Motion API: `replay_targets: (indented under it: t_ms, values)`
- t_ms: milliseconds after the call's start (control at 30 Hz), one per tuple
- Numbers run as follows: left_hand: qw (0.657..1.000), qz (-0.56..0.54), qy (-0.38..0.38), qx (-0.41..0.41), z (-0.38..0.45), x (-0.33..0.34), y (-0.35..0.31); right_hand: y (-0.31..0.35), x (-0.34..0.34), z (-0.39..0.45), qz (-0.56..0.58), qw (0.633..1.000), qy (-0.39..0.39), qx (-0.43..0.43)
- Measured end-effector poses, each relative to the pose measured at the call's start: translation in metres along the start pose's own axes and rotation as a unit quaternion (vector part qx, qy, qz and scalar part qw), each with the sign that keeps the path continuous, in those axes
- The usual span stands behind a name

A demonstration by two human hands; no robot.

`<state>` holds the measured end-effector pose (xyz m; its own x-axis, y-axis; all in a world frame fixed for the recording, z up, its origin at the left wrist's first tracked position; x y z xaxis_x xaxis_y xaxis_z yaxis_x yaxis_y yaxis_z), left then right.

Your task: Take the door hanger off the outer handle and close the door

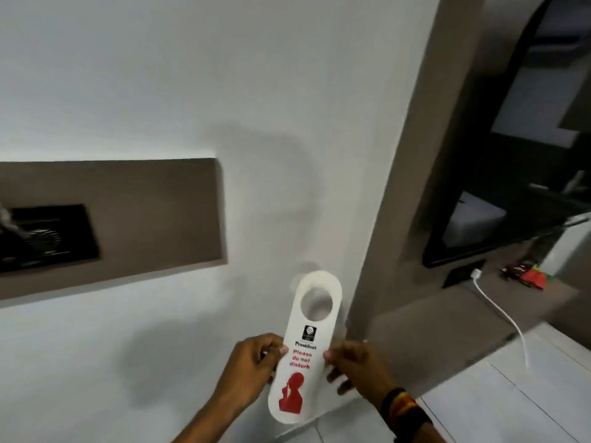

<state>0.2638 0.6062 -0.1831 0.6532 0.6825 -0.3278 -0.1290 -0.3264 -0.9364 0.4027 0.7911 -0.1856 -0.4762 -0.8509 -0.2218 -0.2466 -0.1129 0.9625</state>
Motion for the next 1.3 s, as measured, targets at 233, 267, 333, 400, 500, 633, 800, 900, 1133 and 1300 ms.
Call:
replay_targets:
  t_ms: [233,267,333,400,500,633,800,900,1133,1300]
  values:
    - [0.997,0.015,0.060,-0.048,0.081,0.192,0.000,-0.099,-0.152,0.022,-0.014,0.986,-0.109,0.122]
    - [0.996,0.028,0.060,-0.054,0.090,0.209,0.004,-0.109,-0.163,0.026,-0.018,0.985,-0.119,0.127]
    - [0.994,0.053,0.059,-0.076,0.112,0.244,0.017,-0.129,-0.185,0.037,-0.027,0.979,-0.141,0.146]
    - [0.990,0.066,0.066,-0.107,0.133,0.274,0.024,-0.151,-0.204,0.052,-0.043,0.974,-0.148,0.165]
    - [0.985,0.061,0.087,-0.134,0.158,0.305,0.026,-0.176,-0.224,0.076,-0.058,0.965,-0.163,0.198]
    - [0.982,0.049,0.088,-0.162,0.179,0.328,0.034,-0.198,-0.239,0.104,-0.084,0.953,-0.175,0.231]
    - [0.982,0.026,0.044,-0.180,0.196,0.342,0.047,-0.220,-0.242,0.137,-0.098,0.943,-0.197,0.251]
    - [0.982,0.012,0.054,-0.178,0.202,0.347,0.055,-0.228,-0.247,0.148,-0.123,0.936,-0.211,0.253]
    - [0.971,0.211,0.088,-0.071,0.201,0.327,0.048,-0.212,-0.238,0.142,-0.188,0.927,-0.247,0.211]
    - [0.927,0.357,0.070,0.089,0.192,0.309,0.026,-0.185,-0.206,0.147,-0.420,0.864,-0.276,0.018]
Point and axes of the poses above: each hand's wrist, its own z-axis towards the middle knuckle, its own x-axis out of the palm, y = z × x, the point moved 3 cm from there along z, towards the middle knuckle, and after that the axes turned 6 degrees about -x, right-handed, at the moved point
